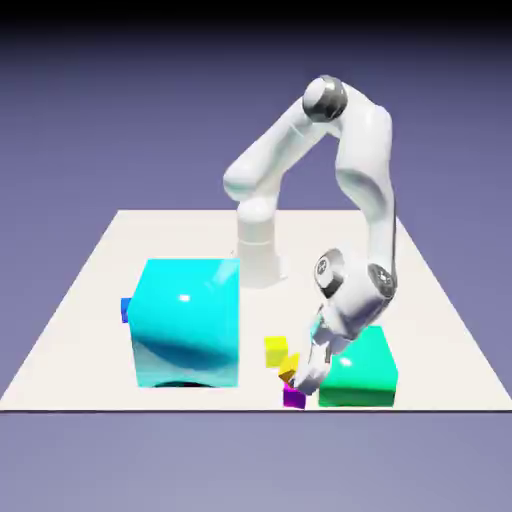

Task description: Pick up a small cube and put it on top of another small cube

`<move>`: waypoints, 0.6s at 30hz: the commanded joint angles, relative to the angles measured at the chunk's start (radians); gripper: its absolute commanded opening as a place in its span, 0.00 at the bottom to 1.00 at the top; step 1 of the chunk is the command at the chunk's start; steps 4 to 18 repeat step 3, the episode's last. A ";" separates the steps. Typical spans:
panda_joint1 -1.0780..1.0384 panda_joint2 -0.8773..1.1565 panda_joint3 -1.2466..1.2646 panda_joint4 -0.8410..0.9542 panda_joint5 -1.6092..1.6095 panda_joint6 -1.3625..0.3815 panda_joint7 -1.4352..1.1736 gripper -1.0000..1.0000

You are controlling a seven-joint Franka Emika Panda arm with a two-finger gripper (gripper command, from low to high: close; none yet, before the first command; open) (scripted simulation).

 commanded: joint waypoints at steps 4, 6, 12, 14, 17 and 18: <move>0.064 0.070 -0.060 0.028 -0.041 -0.103 0.017 1.00; 0.064 0.070 -0.060 0.028 -0.041 -0.103 0.017 1.00; 0.064 0.070 -0.060 0.028 -0.041 -0.103 0.017 1.00; 0.064 0.070 -0.060 0.028 -0.041 -0.103 0.017 1.00; 0.064 0.070 -0.060 0.028 -0.041 -0.103 0.017 1.00; 0.064 0.070 -0.060 0.028 -0.041 -0.103 0.017 1.00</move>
